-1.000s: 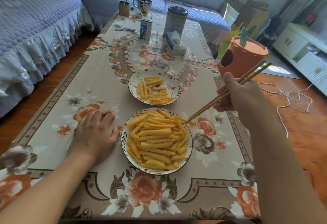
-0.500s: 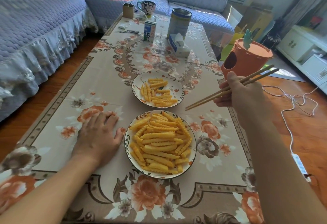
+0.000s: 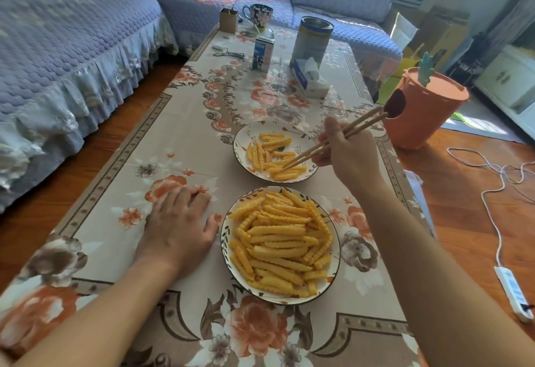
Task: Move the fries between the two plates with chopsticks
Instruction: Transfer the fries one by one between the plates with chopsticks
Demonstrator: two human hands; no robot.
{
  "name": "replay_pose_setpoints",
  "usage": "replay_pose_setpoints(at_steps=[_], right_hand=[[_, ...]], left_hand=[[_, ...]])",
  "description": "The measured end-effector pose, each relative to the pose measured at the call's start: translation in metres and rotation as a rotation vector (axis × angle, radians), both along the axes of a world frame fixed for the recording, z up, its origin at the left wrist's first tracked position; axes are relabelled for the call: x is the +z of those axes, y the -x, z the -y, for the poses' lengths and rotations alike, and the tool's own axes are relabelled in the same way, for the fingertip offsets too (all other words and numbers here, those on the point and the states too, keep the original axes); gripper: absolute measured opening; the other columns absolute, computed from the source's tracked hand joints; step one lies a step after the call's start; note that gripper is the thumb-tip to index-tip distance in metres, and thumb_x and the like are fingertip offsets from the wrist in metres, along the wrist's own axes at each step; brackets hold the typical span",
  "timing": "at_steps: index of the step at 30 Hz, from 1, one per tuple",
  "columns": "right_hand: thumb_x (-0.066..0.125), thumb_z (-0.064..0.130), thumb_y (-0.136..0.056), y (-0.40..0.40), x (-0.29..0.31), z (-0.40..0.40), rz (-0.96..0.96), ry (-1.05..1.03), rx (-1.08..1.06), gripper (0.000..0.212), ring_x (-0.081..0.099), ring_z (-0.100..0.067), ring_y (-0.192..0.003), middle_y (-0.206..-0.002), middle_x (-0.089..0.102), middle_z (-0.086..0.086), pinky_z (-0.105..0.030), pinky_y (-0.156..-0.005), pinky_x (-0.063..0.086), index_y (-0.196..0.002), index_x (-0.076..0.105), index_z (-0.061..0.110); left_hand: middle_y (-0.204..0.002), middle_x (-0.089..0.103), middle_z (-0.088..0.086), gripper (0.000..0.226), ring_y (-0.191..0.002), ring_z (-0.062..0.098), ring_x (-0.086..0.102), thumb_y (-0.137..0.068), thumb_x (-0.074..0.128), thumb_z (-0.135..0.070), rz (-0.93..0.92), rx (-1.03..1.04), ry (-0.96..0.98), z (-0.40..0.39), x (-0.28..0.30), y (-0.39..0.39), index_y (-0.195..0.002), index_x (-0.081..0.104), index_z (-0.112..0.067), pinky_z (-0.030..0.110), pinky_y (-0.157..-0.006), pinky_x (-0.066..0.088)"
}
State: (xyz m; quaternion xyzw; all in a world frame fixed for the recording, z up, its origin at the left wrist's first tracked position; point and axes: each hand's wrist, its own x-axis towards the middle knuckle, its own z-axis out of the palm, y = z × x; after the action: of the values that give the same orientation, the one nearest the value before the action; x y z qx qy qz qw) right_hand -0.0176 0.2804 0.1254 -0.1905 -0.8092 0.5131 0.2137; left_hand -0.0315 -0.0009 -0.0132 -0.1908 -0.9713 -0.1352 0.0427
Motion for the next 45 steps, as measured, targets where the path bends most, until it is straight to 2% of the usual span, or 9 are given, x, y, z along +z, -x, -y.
replay_pose_setpoints(at_steps=[4, 8, 13, 18, 25, 30, 35, 42, 45], right_hand=[[0.053, 0.036, -0.105, -0.014, 0.019, -0.005, -0.030, 0.033, -0.033, 0.043, 0.072, -0.030, -0.055, -0.066, 0.070, -0.018, -0.039, -0.056, 0.063, -0.080, 0.067, 0.004], [0.052, 0.039, -0.105, -0.037, 0.038, -0.022, 0.000, 0.054, -0.110, 0.047, 0.071, -0.027, -0.052, -0.059, 0.068, -0.011, -0.034, -0.052, 0.062, -0.082, 0.066, 0.001], [0.049, 0.040, -0.107, -0.059, 0.037, -0.042, 0.111, 0.118, -0.237, 0.052, 0.071, -0.026, -0.050, -0.067, 0.069, -0.020, -0.034, -0.051, 0.063, -0.086, 0.065, -0.005], [0.052, 0.038, -0.106, -0.067, 0.028, -0.049, 0.226, 0.154, -0.206, 0.051, 0.072, -0.029, -0.052, -0.070, 0.070, -0.023, -0.034, -0.051, 0.062, -0.090, 0.066, -0.008], [0.053, 0.032, -0.106, -0.058, 0.039, -0.059, 0.147, 0.193, -0.285, 0.042, 0.069, -0.020, -0.045, -0.067, 0.066, -0.018, -0.028, -0.045, 0.058, -0.086, 0.066, -0.003], [0.056, 0.027, -0.105, -0.029, 0.022, -0.033, 0.005, 0.075, -0.116, 0.036, 0.070, -0.024, -0.051, -0.067, 0.069, -0.015, -0.034, -0.053, 0.062, -0.085, 0.068, 0.000], [0.058, 0.032, -0.104, -0.002, -0.002, -0.015, 0.035, -0.022, -0.019, 0.038, 0.074, -0.030, -0.058, -0.072, 0.072, -0.018, -0.040, -0.059, 0.064, -0.086, 0.071, 0.002], [0.055, 0.033, -0.105, 0.007, -0.002, -0.008, 0.050, -0.128, 0.021, 0.039, 0.072, -0.023, -0.054, -0.068, 0.071, -0.012, -0.031, -0.053, 0.061, -0.086, 0.070, 0.002], [0.056, 0.033, -0.104, 0.010, -0.003, -0.007, 0.071, -0.135, 0.044, 0.039, 0.073, -0.025, -0.055, -0.067, 0.071, -0.015, -0.035, -0.056, 0.063, -0.086, 0.070, 0.002]], left_hand=[[-0.137, 0.052, 0.001, 0.047, -0.132, 0.024, 0.041, -0.090, 0.039, -0.050, 0.002, 0.003, -0.003, 0.001, -0.001, -0.001, -0.126, 0.057, -0.027, 0.047, -0.111, 0.035], [-0.137, 0.053, 0.002, 0.048, -0.132, 0.025, 0.042, -0.089, 0.038, -0.050, 0.005, 0.008, -0.004, 0.000, 0.000, -0.001, -0.127, 0.057, -0.027, 0.048, -0.112, 0.035], [-0.139, 0.052, 0.002, 0.049, -0.134, 0.025, 0.041, -0.090, 0.036, -0.052, 0.014, 0.006, -0.001, 0.000, 0.000, -0.002, -0.128, 0.057, -0.027, 0.049, -0.114, 0.034], [-0.138, 0.053, 0.003, 0.050, -0.134, 0.026, 0.042, -0.089, 0.037, -0.050, 0.016, 0.007, -0.004, 0.000, 0.001, -0.002, -0.127, 0.058, -0.026, 0.049, -0.114, 0.033], [-0.137, 0.054, 0.003, 0.050, -0.132, 0.025, 0.042, -0.089, 0.037, -0.049, 0.004, 0.006, -0.005, -0.001, 0.002, -0.003, -0.126, 0.059, -0.024, 0.049, -0.113, 0.034], [-0.135, 0.055, 0.002, 0.050, -0.131, 0.024, 0.043, -0.089, 0.037, -0.049, 0.000, 0.004, 0.001, 0.000, 0.001, -0.003, -0.126, 0.059, -0.025, 0.048, -0.112, 0.035], [-0.134, 0.054, 0.001, 0.050, -0.131, 0.024, 0.043, -0.089, 0.036, -0.050, -0.007, 0.001, 0.001, -0.001, 0.001, -0.002, -0.126, 0.059, -0.025, 0.048, -0.110, 0.036], [-0.138, 0.052, 0.000, 0.047, -0.134, 0.023, 0.041, -0.091, 0.038, -0.049, 0.003, -0.004, 0.011, 0.001, -0.001, -0.001, -0.128, 0.057, -0.027, 0.047, -0.112, 0.034], [-0.139, 0.051, 0.000, 0.047, -0.136, 0.023, 0.040, -0.092, 0.039, -0.049, 0.007, -0.003, 0.004, 0.001, -0.002, 0.000, -0.129, 0.056, -0.027, 0.047, -0.114, 0.033]])
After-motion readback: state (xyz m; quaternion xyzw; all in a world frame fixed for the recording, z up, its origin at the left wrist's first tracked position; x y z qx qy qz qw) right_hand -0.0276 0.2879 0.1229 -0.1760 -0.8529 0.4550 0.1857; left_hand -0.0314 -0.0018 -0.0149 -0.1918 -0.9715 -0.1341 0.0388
